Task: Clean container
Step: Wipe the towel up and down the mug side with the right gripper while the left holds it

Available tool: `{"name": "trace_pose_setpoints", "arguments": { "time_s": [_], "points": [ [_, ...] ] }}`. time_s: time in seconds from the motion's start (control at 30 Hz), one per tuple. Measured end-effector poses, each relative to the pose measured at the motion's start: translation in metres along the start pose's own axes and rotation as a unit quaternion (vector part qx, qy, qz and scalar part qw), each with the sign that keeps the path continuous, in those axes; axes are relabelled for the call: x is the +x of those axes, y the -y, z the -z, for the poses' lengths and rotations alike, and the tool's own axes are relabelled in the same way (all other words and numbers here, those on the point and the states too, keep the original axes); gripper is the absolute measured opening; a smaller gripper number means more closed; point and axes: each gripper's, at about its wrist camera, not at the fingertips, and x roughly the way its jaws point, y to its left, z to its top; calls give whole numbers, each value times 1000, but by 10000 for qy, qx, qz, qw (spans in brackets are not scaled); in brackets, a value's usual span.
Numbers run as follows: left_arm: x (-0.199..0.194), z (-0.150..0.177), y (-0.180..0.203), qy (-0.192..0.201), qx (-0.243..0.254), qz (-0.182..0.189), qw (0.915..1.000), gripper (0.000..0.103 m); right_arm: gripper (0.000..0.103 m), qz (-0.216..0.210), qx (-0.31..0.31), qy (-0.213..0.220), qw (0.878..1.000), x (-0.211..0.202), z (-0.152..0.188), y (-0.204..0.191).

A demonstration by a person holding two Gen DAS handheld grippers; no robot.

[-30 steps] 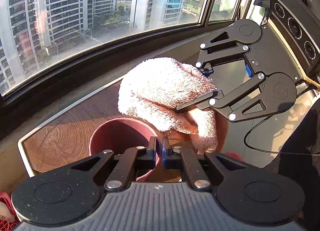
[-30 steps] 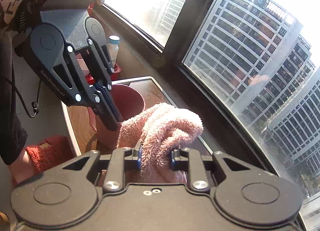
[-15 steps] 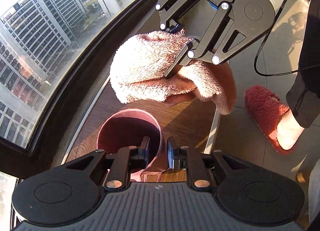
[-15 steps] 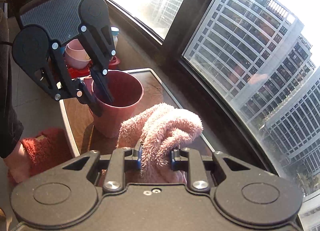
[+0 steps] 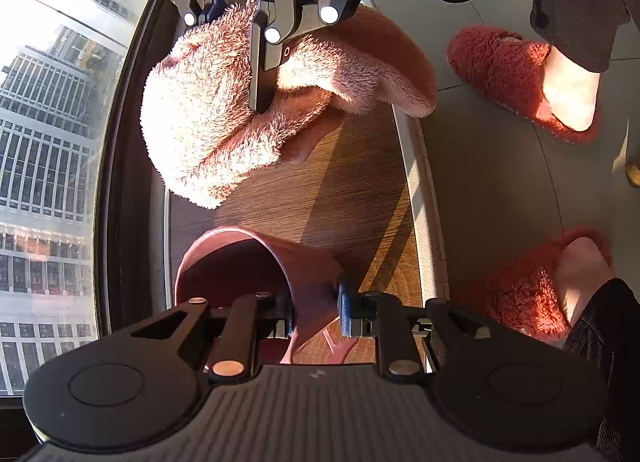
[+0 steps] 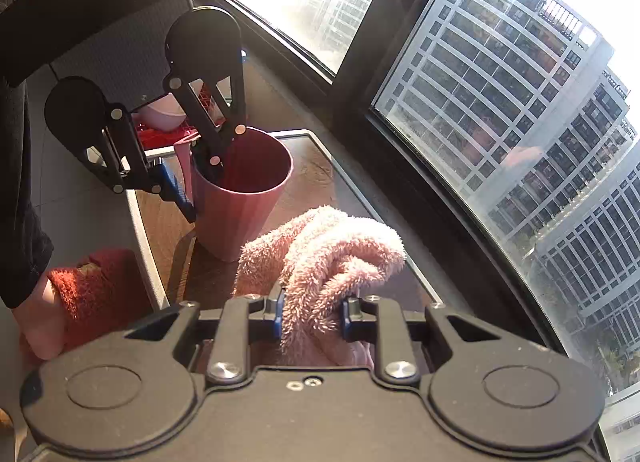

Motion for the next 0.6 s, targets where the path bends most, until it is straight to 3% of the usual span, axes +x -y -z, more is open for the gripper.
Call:
{"name": "trace_pose_setpoints", "arguments": {
  "time_s": [0.2,0.37,0.47,0.6],
  "points": [
    [0,4,-10,32,-769,41,9970,8,24,-3,15,12,10000,0,-1,1],
    [-3,19,-24,309,-2035,100,9785,5,24,7,9,42,10000,-1,1,0],
    [-13,29,-36,652,-2958,228,9528,5,23,4,86,119,9999,-5,0,2],
    [-26,41,-47,1212,-4174,526,8990,5,23,-65,346,402,9986,-17,-7,8]
  ]
}}
